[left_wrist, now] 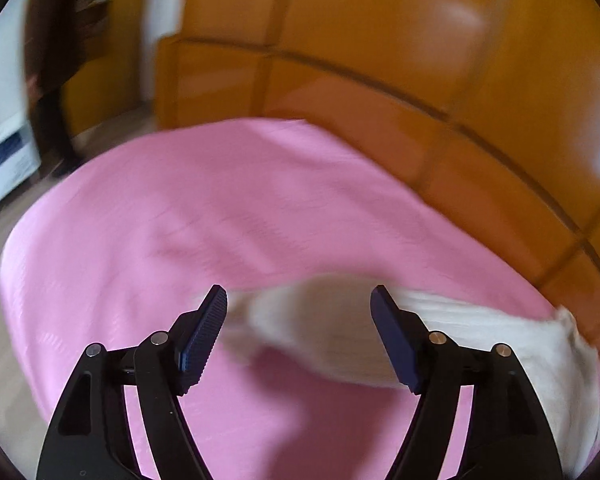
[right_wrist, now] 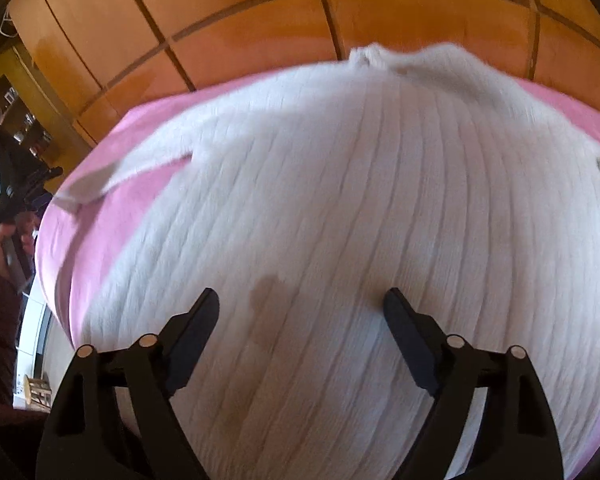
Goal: Fold small clothes
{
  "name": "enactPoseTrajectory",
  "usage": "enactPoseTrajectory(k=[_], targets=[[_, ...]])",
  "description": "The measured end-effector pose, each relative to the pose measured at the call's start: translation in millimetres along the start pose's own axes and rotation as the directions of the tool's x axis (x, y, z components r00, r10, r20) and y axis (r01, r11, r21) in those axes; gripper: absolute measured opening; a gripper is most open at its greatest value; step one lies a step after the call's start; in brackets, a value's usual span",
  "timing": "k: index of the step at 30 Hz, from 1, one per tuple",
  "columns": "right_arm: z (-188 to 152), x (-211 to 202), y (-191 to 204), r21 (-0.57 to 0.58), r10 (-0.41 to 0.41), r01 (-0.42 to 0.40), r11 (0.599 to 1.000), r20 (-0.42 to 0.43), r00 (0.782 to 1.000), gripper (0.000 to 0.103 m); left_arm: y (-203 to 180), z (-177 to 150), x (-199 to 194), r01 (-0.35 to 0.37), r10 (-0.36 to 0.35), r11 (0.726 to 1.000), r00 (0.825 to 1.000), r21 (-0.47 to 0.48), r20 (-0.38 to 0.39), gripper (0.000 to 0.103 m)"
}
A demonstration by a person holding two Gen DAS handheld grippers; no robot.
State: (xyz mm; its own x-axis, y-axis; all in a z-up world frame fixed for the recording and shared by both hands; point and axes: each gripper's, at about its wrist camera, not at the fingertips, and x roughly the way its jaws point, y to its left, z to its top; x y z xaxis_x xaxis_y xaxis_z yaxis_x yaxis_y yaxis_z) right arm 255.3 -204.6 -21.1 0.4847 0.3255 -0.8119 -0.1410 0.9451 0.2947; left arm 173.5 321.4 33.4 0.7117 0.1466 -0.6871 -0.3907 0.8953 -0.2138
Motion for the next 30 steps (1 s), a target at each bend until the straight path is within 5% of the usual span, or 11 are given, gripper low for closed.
enactPoseTrajectory(k=[5,9,14,18,23,25,28,29,30], targets=[[78.3,19.9,-13.8,0.004,0.011,-0.011,1.000,0.046,0.999,0.073,-74.3,8.1,12.9,0.110,-0.108,0.973,0.994,0.205,-0.021,0.073],[151.7,52.0,-16.4,-0.013,0.017,-0.017,1.000,0.060,0.998,0.070,-123.4,9.7,34.7,0.210,-0.192,0.933,0.977,0.293,-0.090,0.084],[228.4,97.7,-4.5,-0.086,0.003,0.002,0.996,0.057,0.998,0.071,-161.9,-2.6,93.6,0.310,-0.232,0.875,0.943,0.373,-0.240,0.084],[263.7,142.0,9.3,-0.156,-0.026,0.028,0.987,0.014,1.000,0.074,-170.9,-6.5,129.1,0.379,-0.275,0.856,0.910,0.352,-0.311,0.084],[278.9,206.6,20.9,-0.305,-0.079,0.032,0.952,-0.143,0.987,0.080,-183.6,-26.0,156.3,0.446,-0.274,0.813,0.860,0.374,-0.430,0.081],[270.0,223.3,22.3,-0.362,-0.116,0.026,0.932,-0.228,0.967,0.080,-186.8,-37.3,152.9,0.459,-0.272,0.779,0.861,0.428,-0.429,0.074],[252.6,222.2,20.1,-0.422,-0.112,-0.012,0.906,-0.267,0.957,0.078,-186.3,-49.5,139.6,0.495,-0.293,0.735,0.848,0.463,-0.441,0.037],[250.2,219.6,17.6,-0.411,-0.100,-0.027,0.911,-0.284,0.953,0.072,-184.3,-51.2,136.1,0.509,-0.305,0.731,0.839,0.454,-0.450,0.018],[247.3,215.2,15.9,-0.402,-0.084,-0.043,0.915,-0.295,0.952,0.061,-182.0,-52.8,131.9,0.522,-0.319,0.727,0.832,0.446,-0.455,0.014]])
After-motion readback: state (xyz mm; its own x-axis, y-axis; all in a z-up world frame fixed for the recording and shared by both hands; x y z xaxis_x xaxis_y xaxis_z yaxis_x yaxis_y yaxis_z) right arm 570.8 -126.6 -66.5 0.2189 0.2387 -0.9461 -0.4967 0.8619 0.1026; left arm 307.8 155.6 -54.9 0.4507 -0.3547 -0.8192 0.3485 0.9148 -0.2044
